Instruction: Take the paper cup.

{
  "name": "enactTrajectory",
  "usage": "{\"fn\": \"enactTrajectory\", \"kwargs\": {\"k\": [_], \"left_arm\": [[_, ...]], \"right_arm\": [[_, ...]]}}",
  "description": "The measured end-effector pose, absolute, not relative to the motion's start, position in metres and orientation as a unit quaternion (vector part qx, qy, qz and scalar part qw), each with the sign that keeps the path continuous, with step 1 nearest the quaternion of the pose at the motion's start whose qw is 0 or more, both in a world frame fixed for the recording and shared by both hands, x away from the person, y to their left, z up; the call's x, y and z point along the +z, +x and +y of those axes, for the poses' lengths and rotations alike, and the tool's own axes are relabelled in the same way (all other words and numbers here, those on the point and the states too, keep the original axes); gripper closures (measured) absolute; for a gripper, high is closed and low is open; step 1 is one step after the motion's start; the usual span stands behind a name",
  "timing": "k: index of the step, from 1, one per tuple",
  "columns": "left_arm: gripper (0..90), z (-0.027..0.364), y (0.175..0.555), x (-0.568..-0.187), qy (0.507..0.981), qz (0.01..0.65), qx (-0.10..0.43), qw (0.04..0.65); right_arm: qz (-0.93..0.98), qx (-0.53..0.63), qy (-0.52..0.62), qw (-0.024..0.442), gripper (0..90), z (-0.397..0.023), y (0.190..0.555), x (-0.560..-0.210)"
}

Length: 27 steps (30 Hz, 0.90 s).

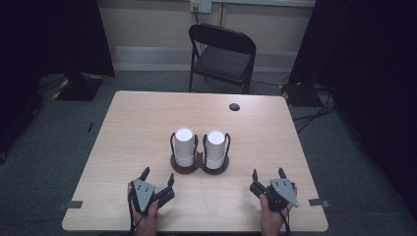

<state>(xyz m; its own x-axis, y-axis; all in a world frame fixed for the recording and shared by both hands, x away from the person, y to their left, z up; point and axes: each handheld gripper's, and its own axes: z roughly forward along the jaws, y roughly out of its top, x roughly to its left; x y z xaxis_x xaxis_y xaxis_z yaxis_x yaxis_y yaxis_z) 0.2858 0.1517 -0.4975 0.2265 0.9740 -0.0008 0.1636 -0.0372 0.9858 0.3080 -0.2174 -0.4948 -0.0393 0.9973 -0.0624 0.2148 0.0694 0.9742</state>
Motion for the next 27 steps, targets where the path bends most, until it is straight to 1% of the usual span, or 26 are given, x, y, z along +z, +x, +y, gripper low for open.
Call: {"fn": "enactTrajectory", "kwargs": {"k": [8, 13, 15, 16, 17, 19, 20, 27], "left_arm": [[16.2, 0.1519, 0.2853, -0.4977, 0.590, 0.481, 0.405, 0.506], [16.3, 0.1512, 0.2846, -0.4978, 0.589, 0.480, 0.410, 0.505], [16.3, 0.1509, 0.2849, -0.4976, 0.594, 0.478, 0.409, 0.502], [16.3, 0.1505, 0.2850, -0.4975, 0.597, 0.475, 0.408, 0.502], [16.3, 0.1505, 0.2848, -0.4976, 0.596, 0.474, 0.409, 0.502], [16.4, 0.1507, 0.2845, -0.4977, 0.595, 0.474, 0.410, 0.504], [16.5, 0.1510, 0.2842, -0.4978, 0.593, 0.475, 0.410, 0.505], [16.6, 0.1517, 0.2842, -0.4978, 0.594, 0.473, 0.406, 0.509]], "right_arm": [[0.563, 0.456, 0.528, 0.443, 12.5, -0.2220, 0.3046, -0.4953], [0.589, 0.462, 0.498, 0.437, 12.7, -0.2167, 0.3035, -0.4953], [0.593, 0.462, 0.490, 0.441, 14.2, -0.2149, 0.3024, -0.4955], [0.597, 0.462, 0.485, 0.442, 17.0, -0.2133, 0.3016, -0.4955], [0.601, 0.463, 0.480, 0.440, 17.7, -0.2124, 0.3011, -0.4954], [0.606, 0.463, 0.479, 0.434, 17.7, -0.2123, 0.3013, -0.4951], [0.614, 0.465, 0.479, 0.421, 17.8, -0.2127, 0.3029, -0.4948], [0.603, 0.470, 0.491, 0.417, 18.7, -0.2155, 0.3024, -0.4949]]}}
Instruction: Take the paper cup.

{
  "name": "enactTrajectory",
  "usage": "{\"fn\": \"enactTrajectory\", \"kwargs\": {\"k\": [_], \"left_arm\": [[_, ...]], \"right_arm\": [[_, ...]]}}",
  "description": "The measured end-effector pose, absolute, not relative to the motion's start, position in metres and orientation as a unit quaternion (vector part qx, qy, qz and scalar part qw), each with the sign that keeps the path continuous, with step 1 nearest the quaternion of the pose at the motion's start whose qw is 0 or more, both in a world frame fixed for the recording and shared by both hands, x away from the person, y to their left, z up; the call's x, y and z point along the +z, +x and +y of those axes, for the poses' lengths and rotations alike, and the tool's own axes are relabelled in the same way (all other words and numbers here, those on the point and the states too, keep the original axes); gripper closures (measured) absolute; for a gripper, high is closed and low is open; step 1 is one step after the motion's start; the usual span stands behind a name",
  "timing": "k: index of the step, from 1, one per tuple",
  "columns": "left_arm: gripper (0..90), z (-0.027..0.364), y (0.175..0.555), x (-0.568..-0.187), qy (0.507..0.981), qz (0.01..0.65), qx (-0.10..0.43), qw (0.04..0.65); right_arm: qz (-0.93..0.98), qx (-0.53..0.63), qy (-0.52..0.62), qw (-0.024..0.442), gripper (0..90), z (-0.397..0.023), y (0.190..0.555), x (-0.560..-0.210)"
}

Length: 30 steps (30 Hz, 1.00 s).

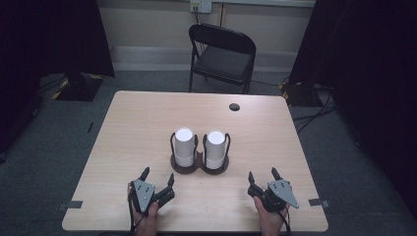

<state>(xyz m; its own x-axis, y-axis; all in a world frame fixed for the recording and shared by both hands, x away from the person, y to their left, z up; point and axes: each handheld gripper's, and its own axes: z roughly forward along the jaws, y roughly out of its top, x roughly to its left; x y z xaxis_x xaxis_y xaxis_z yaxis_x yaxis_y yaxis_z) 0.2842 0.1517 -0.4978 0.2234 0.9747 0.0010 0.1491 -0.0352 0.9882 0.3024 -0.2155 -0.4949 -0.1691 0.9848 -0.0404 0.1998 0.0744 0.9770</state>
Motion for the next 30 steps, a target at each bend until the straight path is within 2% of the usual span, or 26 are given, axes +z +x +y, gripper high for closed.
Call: {"fn": "enactTrajectory", "kwargs": {"k": [7, 17, 30], "left_arm": [[16.6, 0.152, 0.284, -0.498, 0.595, 0.470, 0.406, 0.511], [16.8, 0.152, 0.284, -0.498, 0.596, 0.468, 0.405, 0.511], [17.4, 0.152, 0.284, -0.498, 0.599, 0.466, 0.403, 0.511]], "right_arm": [[0.609, 0.475, 0.484, 0.411, 22.0, -0.212, 0.303, -0.490], [0.630, 0.512, 0.455, 0.367, 31.3, -0.205, 0.311, -0.474], [0.638, 0.540, 0.414, 0.360, 30.0, -0.192, 0.319, -0.456]]}}
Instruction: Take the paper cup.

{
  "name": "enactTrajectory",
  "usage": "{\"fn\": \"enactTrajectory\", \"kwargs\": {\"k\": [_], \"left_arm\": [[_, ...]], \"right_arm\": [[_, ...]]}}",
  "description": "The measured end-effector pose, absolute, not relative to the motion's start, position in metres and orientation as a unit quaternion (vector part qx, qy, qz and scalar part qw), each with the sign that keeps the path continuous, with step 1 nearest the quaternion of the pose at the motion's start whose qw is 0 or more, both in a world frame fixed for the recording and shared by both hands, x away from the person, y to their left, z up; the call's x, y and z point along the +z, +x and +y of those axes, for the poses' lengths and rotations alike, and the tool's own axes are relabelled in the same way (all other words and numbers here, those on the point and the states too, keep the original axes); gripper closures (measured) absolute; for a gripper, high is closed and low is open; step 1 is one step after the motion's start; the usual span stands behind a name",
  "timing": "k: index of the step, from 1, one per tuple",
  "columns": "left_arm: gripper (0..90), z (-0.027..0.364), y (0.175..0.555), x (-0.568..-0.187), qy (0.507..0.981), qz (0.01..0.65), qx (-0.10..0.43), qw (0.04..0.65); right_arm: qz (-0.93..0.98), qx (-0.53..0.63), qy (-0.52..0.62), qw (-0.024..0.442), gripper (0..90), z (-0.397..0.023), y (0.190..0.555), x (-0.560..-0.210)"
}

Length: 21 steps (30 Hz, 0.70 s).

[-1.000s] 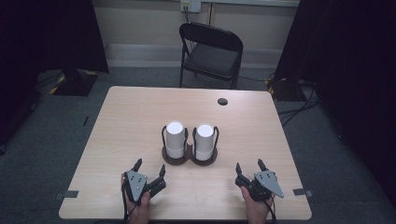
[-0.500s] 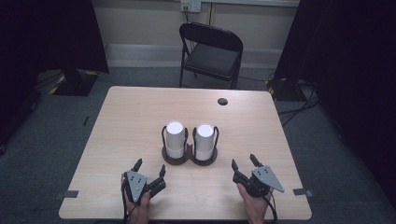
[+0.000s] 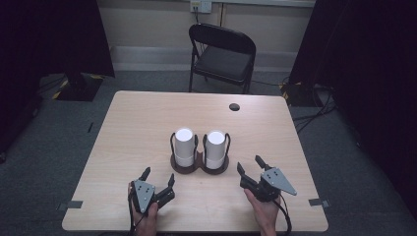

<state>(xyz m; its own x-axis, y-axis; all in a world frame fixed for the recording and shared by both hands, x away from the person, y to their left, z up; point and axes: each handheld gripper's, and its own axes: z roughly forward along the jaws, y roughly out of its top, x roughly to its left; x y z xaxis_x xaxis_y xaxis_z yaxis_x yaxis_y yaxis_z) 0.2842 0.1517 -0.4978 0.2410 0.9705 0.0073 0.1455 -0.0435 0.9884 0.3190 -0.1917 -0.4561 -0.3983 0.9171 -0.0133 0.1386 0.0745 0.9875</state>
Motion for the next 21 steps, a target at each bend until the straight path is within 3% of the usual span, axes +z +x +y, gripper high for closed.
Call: {"fn": "enactTrajectory", "kwargs": {"k": [17, 21], "left_arm": [[17.7, 0.151, 0.283, -0.498, 0.598, 0.462, 0.408, 0.513], [17.7, 0.151, 0.283, -0.498, 0.598, 0.462, 0.407, 0.513]], "right_arm": [[0.643, 0.528, 0.400, 0.385, 34.0, -0.181, 0.334, -0.442], [0.646, 0.542, 0.404, 0.355, 33.2, -0.180, 0.340, -0.439]]}}
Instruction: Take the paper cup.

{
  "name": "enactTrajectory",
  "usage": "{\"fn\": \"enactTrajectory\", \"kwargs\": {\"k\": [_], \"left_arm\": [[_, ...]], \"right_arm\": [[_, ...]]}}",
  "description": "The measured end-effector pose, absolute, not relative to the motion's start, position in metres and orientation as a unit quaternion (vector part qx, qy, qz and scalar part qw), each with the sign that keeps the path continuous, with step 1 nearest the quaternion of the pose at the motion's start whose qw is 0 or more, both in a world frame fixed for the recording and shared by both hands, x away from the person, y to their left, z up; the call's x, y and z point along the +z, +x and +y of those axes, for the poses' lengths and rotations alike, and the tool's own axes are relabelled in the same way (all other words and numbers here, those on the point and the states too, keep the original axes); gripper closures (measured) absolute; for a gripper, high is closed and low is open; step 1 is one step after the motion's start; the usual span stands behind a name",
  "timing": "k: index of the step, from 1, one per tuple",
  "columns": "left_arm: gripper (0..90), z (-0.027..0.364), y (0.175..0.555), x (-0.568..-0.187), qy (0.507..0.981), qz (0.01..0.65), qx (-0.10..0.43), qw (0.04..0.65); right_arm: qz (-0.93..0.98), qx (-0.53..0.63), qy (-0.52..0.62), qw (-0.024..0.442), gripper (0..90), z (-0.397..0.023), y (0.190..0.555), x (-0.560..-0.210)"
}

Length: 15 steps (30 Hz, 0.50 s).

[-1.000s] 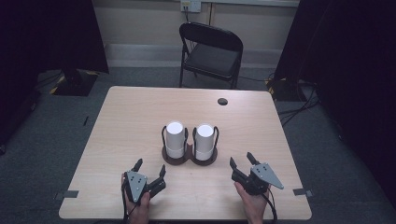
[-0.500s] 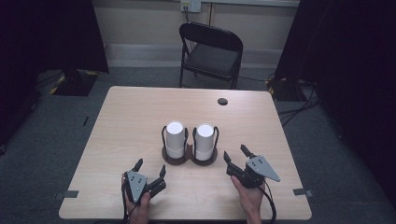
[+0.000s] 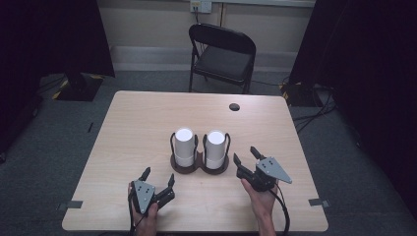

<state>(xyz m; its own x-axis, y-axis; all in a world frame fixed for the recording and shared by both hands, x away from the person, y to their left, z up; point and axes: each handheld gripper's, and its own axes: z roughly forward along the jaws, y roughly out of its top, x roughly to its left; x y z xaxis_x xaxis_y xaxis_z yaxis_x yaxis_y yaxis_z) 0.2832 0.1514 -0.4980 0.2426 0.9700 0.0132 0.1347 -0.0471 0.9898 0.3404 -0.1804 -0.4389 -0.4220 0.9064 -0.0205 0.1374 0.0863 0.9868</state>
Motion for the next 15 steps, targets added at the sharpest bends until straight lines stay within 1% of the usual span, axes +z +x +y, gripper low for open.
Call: {"fn": "enactTrajectory", "kwargs": {"k": [1, 2, 3, 5, 15], "left_arm": [[17.7, 0.151, 0.283, -0.498, 0.598, 0.462, 0.407, 0.513], [17.7, 0.151, 0.283, -0.498, 0.598, 0.462, 0.407, 0.513], [17.7, 0.151, 0.283, -0.498, 0.598, 0.462, 0.407, 0.513], [17.7, 0.152, 0.283, -0.498, 0.598, 0.461, 0.407, 0.514], [17.7, 0.151, 0.283, -0.498, 0.598, 0.460, 0.408, 0.514]], "right_arm": [[0.646, 0.542, 0.404, 0.355, 33.2, -0.180, 0.340, -0.439], [0.647, 0.550, 0.401, 0.344, 31.0, -0.179, 0.343, -0.438], [0.647, 0.550, 0.401, 0.344, 31.0, -0.179, 0.343, -0.438], [0.649, 0.559, 0.400, 0.327, 28.1, -0.177, 0.348, -0.436], [0.656, 0.567, 0.391, 0.309, 25.6, -0.167, 0.358, -0.428]]}}
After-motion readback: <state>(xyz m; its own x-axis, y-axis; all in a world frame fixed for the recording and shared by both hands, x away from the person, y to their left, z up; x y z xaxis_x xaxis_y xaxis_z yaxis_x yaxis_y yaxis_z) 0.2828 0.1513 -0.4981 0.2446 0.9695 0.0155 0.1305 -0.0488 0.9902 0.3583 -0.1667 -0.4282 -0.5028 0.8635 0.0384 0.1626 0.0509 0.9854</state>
